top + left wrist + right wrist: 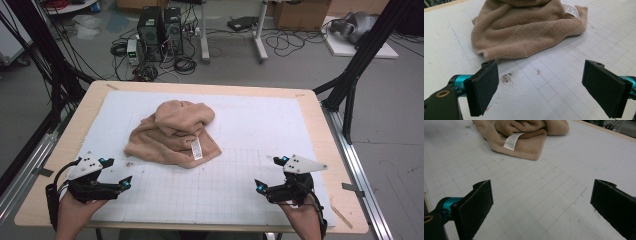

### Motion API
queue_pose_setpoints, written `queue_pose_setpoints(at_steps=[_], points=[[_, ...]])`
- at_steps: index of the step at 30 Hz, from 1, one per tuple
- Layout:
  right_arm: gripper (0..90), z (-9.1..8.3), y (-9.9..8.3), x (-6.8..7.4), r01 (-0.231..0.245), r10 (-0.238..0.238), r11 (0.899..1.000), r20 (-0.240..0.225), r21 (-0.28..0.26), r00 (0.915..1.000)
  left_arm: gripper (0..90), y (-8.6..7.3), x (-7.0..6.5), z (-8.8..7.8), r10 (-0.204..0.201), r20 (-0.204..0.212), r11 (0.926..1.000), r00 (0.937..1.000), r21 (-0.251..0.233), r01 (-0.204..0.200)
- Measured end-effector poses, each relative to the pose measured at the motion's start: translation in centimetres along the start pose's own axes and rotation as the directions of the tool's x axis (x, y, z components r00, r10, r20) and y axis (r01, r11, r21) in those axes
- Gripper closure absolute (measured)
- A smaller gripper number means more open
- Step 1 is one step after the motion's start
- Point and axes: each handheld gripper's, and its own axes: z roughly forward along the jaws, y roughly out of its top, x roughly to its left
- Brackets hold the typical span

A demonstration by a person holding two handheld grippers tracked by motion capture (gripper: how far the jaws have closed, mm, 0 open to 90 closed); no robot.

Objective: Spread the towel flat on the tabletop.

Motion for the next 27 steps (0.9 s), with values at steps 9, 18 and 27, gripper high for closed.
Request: queue_pose_setpoints(at_steps=[9,18,27], points=[[3.4,0.9,0.4,-0.3,0.003,-0.003,1.0,-0.013,0.017,0.9999,14.5,-0.1,0.3,-0.3,-0.003,-0.001,1.0,1.0,-0.001,0.003],[3.4,1.6,1.8,0.0,0.04,-0.039,0.999,-0.023,0.025,0.999,14.6,-0.1,0.1,-0.9,-0.001,-0.002,0.9999,1.0,-0.013,0.001],[3.4,2.2,3.0,0.0,0.054,-0.054,0.998,-0.036,0.016,0.9979,14.6,-0.2,0.1,-1.0,0.003,0.001,0.9999,1.0,-0.013,-0.003]])
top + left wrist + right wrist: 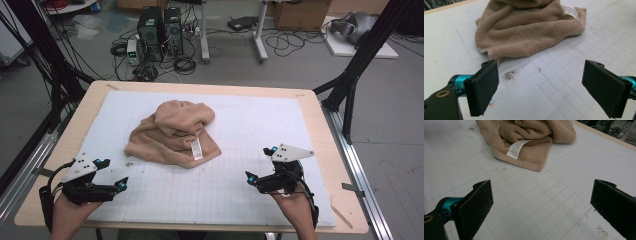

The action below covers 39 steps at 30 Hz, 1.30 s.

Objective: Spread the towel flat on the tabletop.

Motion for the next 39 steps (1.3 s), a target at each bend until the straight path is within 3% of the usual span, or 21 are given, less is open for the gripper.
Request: queue_pose_setpoints(at_steps=[15,25,29,31,34,35,39], points=[[3.4,1.9,3.2,-0.4,0.038,-0.039,0.999,-0.029,-0.016,0.9988,14.6,0.1,0.0,0.1,-0.004,0.002,1.0,1.0,-0.008,0.004],[3.4,4.9,6.3,-0.3,0.079,-0.08,0.997,-0.066,-0.018,0.9946,14.6,0.3,0.2,0.4,-0.009,-0.004,0.9998,0.9999,-0.015,0.009],[5.0,6.8,7.0,-0.6,0.061,-0.062,0.998,-0.084,-0.01,0.9945,14.6,0.4,0.2,0.5,-0.008,-0.004,0.9999,1.0,-0.015,0.008],[7.1,7.8,7.3,-0.9,0.048,-0.047,0.999,-0.102,0.009,0.9937,14.6,0.5,0.4,0.6,-0.011,-0.004,0.9998,0.9999,-0.016,0.011],[20.7,9.2,7.4,-1.0,0.064,-0.06,0.998,-0.118,0.024,0.9912,14.6,0.6,0.6,0.8,-0.014,-0.003,0.9998,0.9999,-0.017,0.014],[24.5,10.2,7.5,-1.0,0.086,-0.081,0.996,-0.103,0.039,0.9913,14.6,0.7,0.5,1.0,-0.016,-0.005,0.9997,0.9999,-0.019,0.016],[35.3,12.1,7.1,-1.4,0.069,-0.06,0.996,-0.146,0.062,0.9875,14.6,0.7,0.5,1.1,-0.013,-0.003,0.9998,0.9999,-0.017,0.013]])
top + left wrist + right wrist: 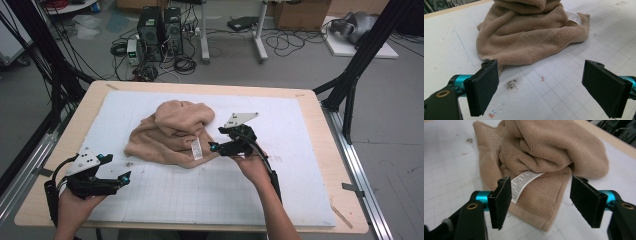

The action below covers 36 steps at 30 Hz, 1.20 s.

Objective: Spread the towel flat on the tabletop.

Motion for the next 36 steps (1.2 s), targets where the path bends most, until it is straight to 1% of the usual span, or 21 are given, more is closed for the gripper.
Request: queue_pose_setpoints(at_steps=[1,3,5,6,8,9,10,13,14,15,17,20,22,23,24,25,26,30,33,35,36], points=[[35.3,0.0,0.0,0.0,0.0,0.0,1.0,0.0,0.0,1.0,14.6,0.0,0.0,0.0,0.0,0.002,1.0,1.0,0.0,0.0],[38.2,0.8,-0.2,-0.3,-0.017,0.017,1.0,-0.015,0.014,0.9997,14.6,0.0,0.1,0.0,-0.005,0.001,1.0,1.0,-0.002,0.005],[43.4,1.9,-0.6,-0.8,-0.018,0.019,0.999,-0.028,0.04,0.9994,14.6,0.0,0.2,0.0,-0.004,0.002,1.0,1.0,-0.002,0.004],[43.4,1.9,-0.6,-0.8,-0.018,0.019,0.999,-0.028,0.04,0.9994,14.6,0.0,0.2,0.0,-0.003,0.002,1.0,1.0,-0.002,0.003],[45.9,2.6,-0.9,-1.0,-0.022,0.024,0.998,-0.031,0.062,0.9992,14.6,0.0,0.2,0.1,-0.008,0.0,1.0,1.0,-0.005,0.008],[47.8,3.3,-1.1,-1.1,-0.024,0.027,0.996,-0.033,0.091,0.9991,14.6,0.0,0.3,0.1,-0.007,0.001,1.0,1.0,-0.005,0.007],[47.8,3.3,-1.1,-1.1,-0.024,0.027,0.996,-0.033,0.091,0.9991,14.6,0.0,0.3,0.1,-0.007,0.001,1.0,1.0,-0.005,0.007],[51.7,4.4,-1.8,-1.5,-0.041,0.048,0.989,-0.047,0.14,0.9977,14.6,0.0,0.3,0.2,-0.009,0.002,0.9999,1.0,-0.007,0.009],[51.7,4.4,-1.8,-1.5,-0.041,0.048,0.989,-0.047,0.14,0.9977,14.6,-0.1,0.2,0.2,-0.011,0.002,0.9999,0.9999,-0.008,0.011],[54.8,5.0,-2.2,-1.8,-0.049,0.059,0.983,-0.056,0.175,0.9967,14.6,-0.1,0.2,0.3,-0.01,0.005,0.9999,0.9999,-0.005,0.01],[56.5,5.4,-2.5,-1.9,-0.057,0.071,0.977,-0.061,0.204,0.9956,14.9,-0.1,0.2,0.3,-0.01,0.004,0.9999,0.9999,-0.003,0.01],[59.1,5.9,-2.8,-2.0,-0.071,0.087,0.973,-0.067,0.221,0.9939,15.2,-0.1,0.2,0.5,-0.013,0.005,0.9999,0.9999,-0.003,0.013],[64.5,6.0,-2.8,-1.9,-0.079,0.092,0.972,-0.05,0.221,0.9945,15.2,-0.2,0.2,0.6,-0.016,0.006,0.9999,0.9999,-0.004,0.016],[64.5,6.0,-2.8,-1.9,-0.079,0.092,0.972,-0.05,0.221,0.9945,15.2,-0.2,0.2,0.6,-0.016,0.006,0.9999,0.9999,-0.004,0.016],[69.8,6.1,-2.8,-1.8,-0.061,0.071,0.974,-0.04,0.22,0.9966,15.2,-0.2,0.1,0.7,-0.016,0.009,0.9999,0.9998,-0.005,0.016],[73.9,6.1,-2.8,-1.8,-0.058,0.069,0.973,-0.04,0.223,0.9969,15.2,-0.3,0.1,0.8,-0.018,0.009,0.9998,0.9998,-0.005,0.018],[73.9,6.1,-2.8,-1.8,-0.058,0.069,0.973,-0.04,0.223,0.9969,15.2,-0.3,0.0,0.8,-0.013,0.011,0.9999,0.9999,-0.004,0.013],[85.0,6.0,-2.6,-1.5,-0.041,0.052,0.969,-0.041,0.242,0.9978,15.7,-0.3,-0.2,1.1,-0.014,0.014,0.9999,0.9998,-0.004,0.014],[86.0,5.8,-2.6,-1.5,-0.04,0.055,0.968,-0.056,0.246,0.9969,17.9,-0.3,-0.1,0.9,-0.013,0.03,0.9999,0.9995,0.001,0.013],[86.3,5.2,-2.6,-1.6,-0.035,0.054,0.969,-0.073,0.246,0.9959,19.9,-0.2,0.0,0.8,-0.01,0.027,0.9999,0.9996,0.002,0.01],[86.3,4.8,-2.6,-1.5,-0.034,0.053,0.971,-0.075,0.236,0.9958,19.7,-0.2,0.0,0.7,-0.012,0.022,0.9999,0.9997,0.001,0.012]])
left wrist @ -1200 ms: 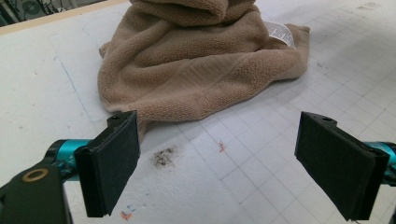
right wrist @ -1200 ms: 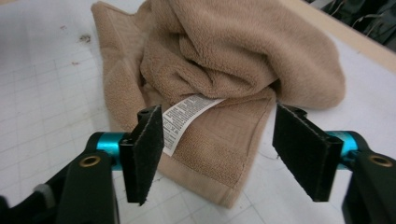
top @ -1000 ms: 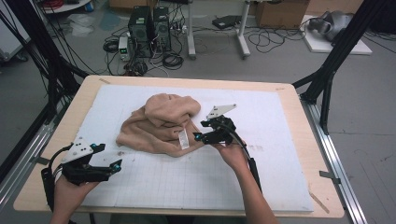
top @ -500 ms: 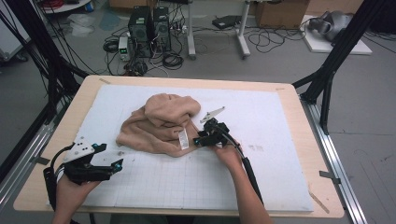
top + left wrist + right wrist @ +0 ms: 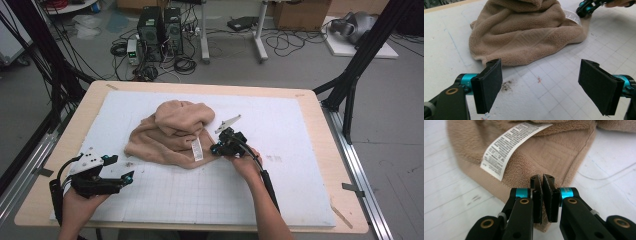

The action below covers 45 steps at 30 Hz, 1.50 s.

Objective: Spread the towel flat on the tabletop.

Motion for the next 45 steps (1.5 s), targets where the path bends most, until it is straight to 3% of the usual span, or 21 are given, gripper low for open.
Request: queue_pose_setpoints(at_steps=[4,5,7,11,14,20,23,27,28,30,31,36,39,40,42,45], points=[[86.3,-2.4,-1.0,0.8,0.023,-0.024,0.998,-0.004,-0.061,0.9997,20.1,0.0,0.1,-0.1,-0.003,-0.003,1.0,1.0,-0.006,0.003],[86.3,-3.9,-1.8,1.6,0.044,-0.044,0.997,0.001,-0.07,0.999,20.2,0.0,0.0,-0.1,-0.001,-0.005,1.0,1.0,-0.005,0.001],[86.3,-4.4,-2.1,1.8,0.048,-0.048,0.996,0.005,-0.077,0.9988,20.2,-0.1,-0.2,0.0,0.001,-0.005,1.0,1.0,-0.007,-0.001],[86.3,-7.0,-3.9,3.5,0.081,-0.08,0.993,0.021,-0.09,0.9966,20.9,0.0,-0.6,0.3,0.011,0.001,0.9999,0.9999,-0.002,-0.011],[86.3,-8.6,-5.2,4.7,0.077,-0.075,0.99,0.022,-0.115,0.9969,21.3,0.2,-1.0,0.5,0.02,0.003,0.9998,0.9998,-0.006,-0.02],[86.2,-11.8,-8.4,7.5,0.088,-0.085,0.988,0.031,-0.13,0.9959,22.4,0.2,-1.7,0.8,0.032,0.014,0.9995,0.9994,0.0,-0.032],[86.3,-13.1,-9.9,8.8,0.09,-0.086,0.99,0.039,-0.112,0.9955,22.9,0.2,-2.2,1.1,0.041,0.019,0.9992,0.999,0.003,-0.041],[84.2,-13.4,-11.2,9.9,0.089,-0.088,0.991,0.012,-0.095,0.996,24.4,0.2,-2.8,2.1,0.051,0.041,0.9986,0.9979,0.015,-0.051],[75.8,-13.1,-11.1,9.8,0.09,-0.089,0.992,0.008,-0.089,0.996,25.3,0.3,-3.0,2.4,0.053,0.049,0.9983,0.9974,0.021,-0.054],[73.4,-13.1,-11.0,9.7,0.085,-0.086,0.991,-0.001,-0.1,0.9963,25.7,0.4,-3.2,3.1,0.064,0.06,0.9972,0.9962,0.034,-0.066],[67.9,-13.2,-10.3,9.2,0.089,-0.087,0.986,0.018,-0.143,0.996,27.3,0.6,-3.3,3.4,0.068,0.066,0.9967,0.9955,0.041,-0.071],[64.7,-12.7,-8.7,7.7,0.115,-0.107,0.981,0.057,-0.156,0.9926,32.0,1.4,-3.4,5.3,0.083,0.077,0.9939,0.9935,0.066,-0.088],[63.1,-11.3,-7.7,6.0,0.108,-0.099,0.983,0.066,-0.145,0.9928,38.0,1.9,-3.3,6.7,0.087,0.075,0.9917,0.9934,0.088,-0.093],[62.4,-10.1,-7.1,5.0,0.089,-0.082,0.985,0.053,-0.15,0.9952,41.7,2.0,-3.3,7.0,0.088,0.077,0.9908,0.9931,0.096,-0.096],[62.3,-9.4,-6.9,4.6,0.092,-0.085,0.986,0.053,-0.142,0.995,42.8,2.1,-3.1,7.9,0.092,0.082,0.987,0.9924,0.125,-0.102],[61.8,-7.4,-6.3,3.4,0.098,-0.093,0.992,0.059,-0.084,0.9939,46.2,2.1,-2.7,9.1,0.078,0.079,0.9807,0.9938,0.173,-0.091]])
